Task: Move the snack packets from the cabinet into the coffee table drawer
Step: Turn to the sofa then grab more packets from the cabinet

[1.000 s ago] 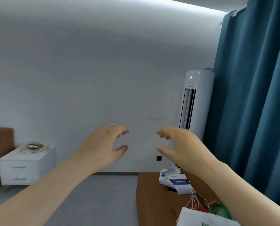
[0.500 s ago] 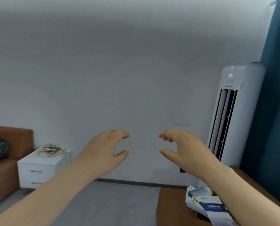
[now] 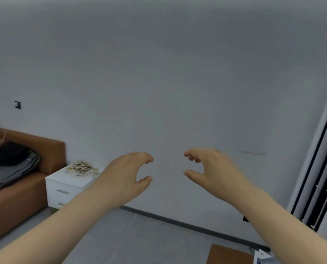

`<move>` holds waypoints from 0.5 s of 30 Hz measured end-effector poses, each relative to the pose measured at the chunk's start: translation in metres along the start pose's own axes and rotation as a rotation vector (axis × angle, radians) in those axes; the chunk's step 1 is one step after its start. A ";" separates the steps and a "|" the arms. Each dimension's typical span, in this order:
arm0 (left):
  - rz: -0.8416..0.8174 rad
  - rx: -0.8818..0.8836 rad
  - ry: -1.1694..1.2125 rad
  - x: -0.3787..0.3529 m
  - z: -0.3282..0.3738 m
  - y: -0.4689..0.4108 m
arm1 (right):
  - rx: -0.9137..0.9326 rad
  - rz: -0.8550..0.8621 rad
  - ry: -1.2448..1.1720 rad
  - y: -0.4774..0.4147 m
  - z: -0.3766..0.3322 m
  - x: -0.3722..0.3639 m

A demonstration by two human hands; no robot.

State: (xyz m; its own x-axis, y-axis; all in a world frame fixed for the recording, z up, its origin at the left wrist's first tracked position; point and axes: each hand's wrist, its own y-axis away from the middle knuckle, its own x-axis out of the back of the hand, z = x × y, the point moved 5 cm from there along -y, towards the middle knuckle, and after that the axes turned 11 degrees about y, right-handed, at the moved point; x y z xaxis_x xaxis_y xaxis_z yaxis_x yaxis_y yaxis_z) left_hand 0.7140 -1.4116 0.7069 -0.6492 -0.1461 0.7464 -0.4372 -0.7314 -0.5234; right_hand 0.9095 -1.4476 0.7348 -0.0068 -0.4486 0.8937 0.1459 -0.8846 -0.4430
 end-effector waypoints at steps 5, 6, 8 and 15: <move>0.025 0.072 -0.032 -0.026 -0.069 -0.051 | 0.082 -0.022 -0.026 -0.081 0.007 -0.058; 0.030 0.085 -0.029 -0.032 -0.085 -0.061 | 0.093 -0.027 -0.030 -0.098 0.007 -0.070; 0.037 0.103 -0.036 -0.041 -0.116 -0.081 | 0.113 -0.034 -0.040 -0.133 0.006 -0.094; 0.016 0.193 -0.046 -0.058 -0.230 -0.146 | 0.139 -0.117 -0.099 -0.252 -0.004 -0.183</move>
State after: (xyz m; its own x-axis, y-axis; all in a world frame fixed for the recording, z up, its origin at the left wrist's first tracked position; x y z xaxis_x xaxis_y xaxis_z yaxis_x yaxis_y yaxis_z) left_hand 0.6730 -1.1432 0.6455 -0.6243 -0.1855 0.7589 -0.2965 -0.8425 -0.4498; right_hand 0.8703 -1.1432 0.6823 0.0645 -0.3232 0.9441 0.2851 -0.9007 -0.3278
